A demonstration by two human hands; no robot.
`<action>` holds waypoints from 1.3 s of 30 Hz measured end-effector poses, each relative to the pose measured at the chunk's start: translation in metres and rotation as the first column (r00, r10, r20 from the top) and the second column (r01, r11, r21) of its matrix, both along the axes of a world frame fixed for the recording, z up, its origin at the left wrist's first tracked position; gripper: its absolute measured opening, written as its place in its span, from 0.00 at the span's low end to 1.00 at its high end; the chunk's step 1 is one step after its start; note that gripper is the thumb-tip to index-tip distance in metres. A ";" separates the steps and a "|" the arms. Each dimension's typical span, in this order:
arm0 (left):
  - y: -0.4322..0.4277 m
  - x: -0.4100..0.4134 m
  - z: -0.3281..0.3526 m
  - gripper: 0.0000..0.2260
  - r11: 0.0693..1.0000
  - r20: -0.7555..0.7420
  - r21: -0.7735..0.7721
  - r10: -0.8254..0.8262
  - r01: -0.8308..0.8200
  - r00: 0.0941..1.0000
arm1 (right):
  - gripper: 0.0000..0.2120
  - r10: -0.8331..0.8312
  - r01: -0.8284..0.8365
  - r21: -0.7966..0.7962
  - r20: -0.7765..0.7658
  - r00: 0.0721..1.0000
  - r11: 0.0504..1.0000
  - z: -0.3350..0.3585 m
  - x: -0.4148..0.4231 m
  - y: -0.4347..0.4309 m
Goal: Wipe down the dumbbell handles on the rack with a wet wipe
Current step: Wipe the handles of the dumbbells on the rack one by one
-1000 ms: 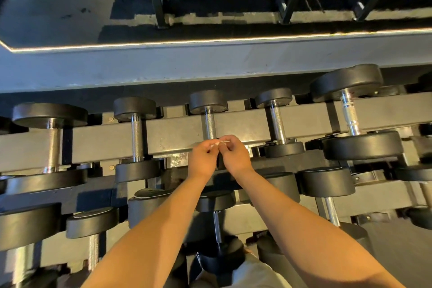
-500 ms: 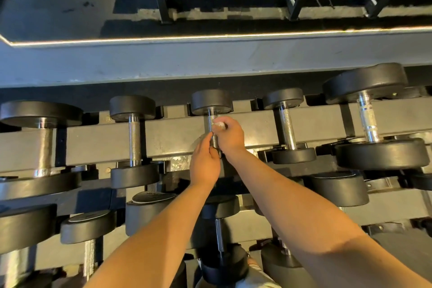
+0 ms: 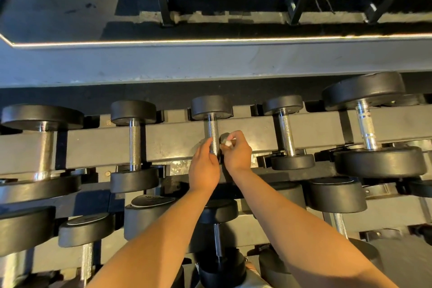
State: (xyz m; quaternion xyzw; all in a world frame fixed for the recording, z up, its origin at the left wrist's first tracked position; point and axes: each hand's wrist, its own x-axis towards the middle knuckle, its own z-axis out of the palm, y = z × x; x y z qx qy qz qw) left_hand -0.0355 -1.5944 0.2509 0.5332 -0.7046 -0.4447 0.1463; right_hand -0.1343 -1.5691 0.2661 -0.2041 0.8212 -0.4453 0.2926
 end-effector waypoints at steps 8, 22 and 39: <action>0.000 0.000 0.002 0.22 1.000 -0.007 0.023 0.016 -0.015 1.000 | 0.07 0.042 -0.031 -0.054 0.195 0.980 0.998 0.000 -0.003 -0.010; -0.023 -0.012 0.003 0.18 0.988 -0.117 0.142 0.076 -0.059 0.990 | 0.04 -0.126 0.130 -0.078 0.051 0.991 0.988 0.003 -0.012 -0.022; -0.021 -0.014 -0.008 0.20 0.997 -0.063 0.042 0.071 -0.069 0.995 | 0.06 0.014 -0.013 -0.090 0.012 1.000 0.996 0.001 -0.010 -0.034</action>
